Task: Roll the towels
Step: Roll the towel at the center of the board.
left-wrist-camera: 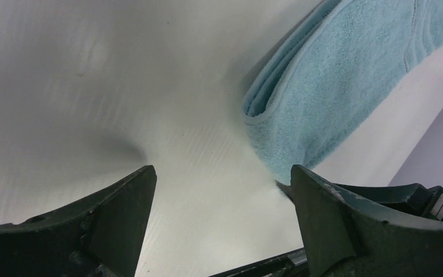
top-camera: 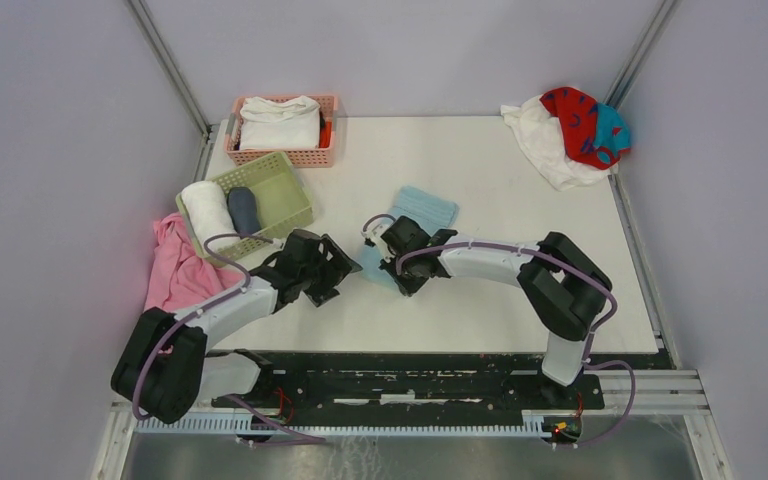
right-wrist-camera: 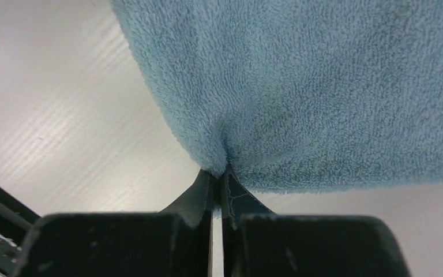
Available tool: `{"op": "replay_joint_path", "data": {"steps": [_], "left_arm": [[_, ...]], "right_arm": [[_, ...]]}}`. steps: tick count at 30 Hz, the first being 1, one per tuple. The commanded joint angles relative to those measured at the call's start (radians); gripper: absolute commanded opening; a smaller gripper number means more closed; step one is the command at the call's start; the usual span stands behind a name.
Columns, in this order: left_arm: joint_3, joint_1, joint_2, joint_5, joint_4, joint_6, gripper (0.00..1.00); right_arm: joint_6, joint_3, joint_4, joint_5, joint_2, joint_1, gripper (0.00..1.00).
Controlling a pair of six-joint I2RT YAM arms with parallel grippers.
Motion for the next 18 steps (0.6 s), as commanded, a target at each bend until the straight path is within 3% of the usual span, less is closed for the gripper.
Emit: {"op": "replay_joint_path", "data": {"steps": [1,11,18], "left_arm": [[0.004,-0.032,0.034,0.009,0.103,-0.170,0.91],[0.067,-0.068,0.193,-0.059,0.169,-0.264,0.73],[0.105,-0.064,0.266,-0.134,0.141,-0.246,0.47]], "right_arm": [[0.158,0.014,0.126,-0.121,0.026,0.006,0.05],[0.127,-0.017,0.142,-0.037,0.021,0.045,0.07],[0.111,-0.032,0.153,-0.016,0.005,0.066,0.08]]}}
